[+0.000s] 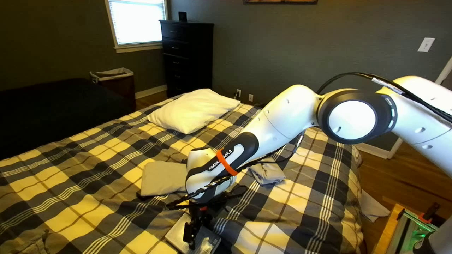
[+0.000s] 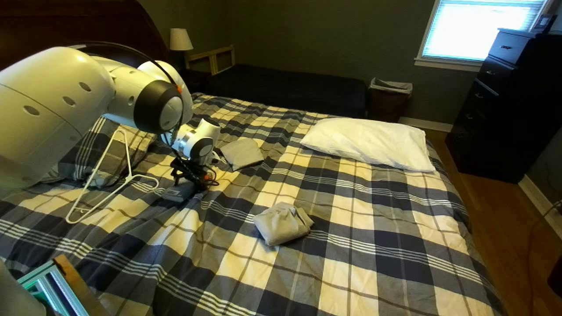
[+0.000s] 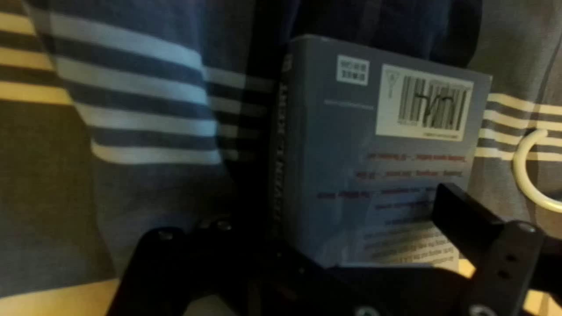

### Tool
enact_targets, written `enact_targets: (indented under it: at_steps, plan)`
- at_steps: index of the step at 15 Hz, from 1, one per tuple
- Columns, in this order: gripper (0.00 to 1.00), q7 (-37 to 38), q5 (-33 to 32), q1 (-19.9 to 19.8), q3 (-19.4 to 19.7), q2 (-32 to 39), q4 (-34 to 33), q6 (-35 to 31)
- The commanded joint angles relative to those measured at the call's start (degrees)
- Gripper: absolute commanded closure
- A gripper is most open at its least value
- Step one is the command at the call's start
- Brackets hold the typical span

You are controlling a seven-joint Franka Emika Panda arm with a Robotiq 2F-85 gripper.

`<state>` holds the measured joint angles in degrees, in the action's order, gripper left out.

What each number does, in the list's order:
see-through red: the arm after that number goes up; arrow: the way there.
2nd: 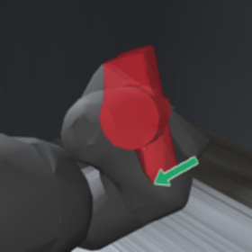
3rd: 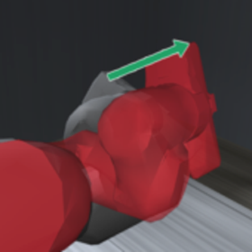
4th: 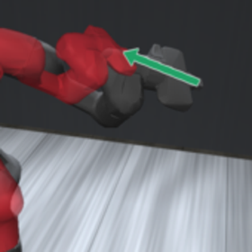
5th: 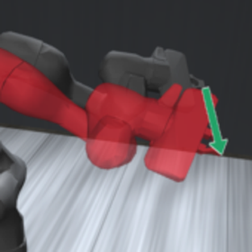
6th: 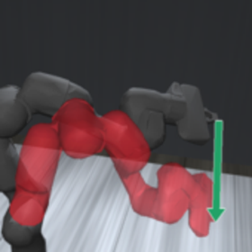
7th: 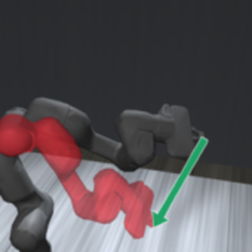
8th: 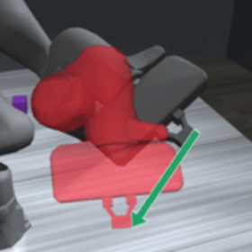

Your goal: Put the book on the grey cloth on the right

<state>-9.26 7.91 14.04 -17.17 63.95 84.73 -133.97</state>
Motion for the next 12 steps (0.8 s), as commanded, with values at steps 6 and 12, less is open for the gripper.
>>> enact_targets:
  at_steps: [6, 12]
  plan:
    - [0.00, -21.8, 0.8, -6.3, -9.1, 4.2, -4.5, 4.4]
    - [0.25, -30.2, 2.5, -8.6, -13.0, 4.1, -4.1, 6.8]
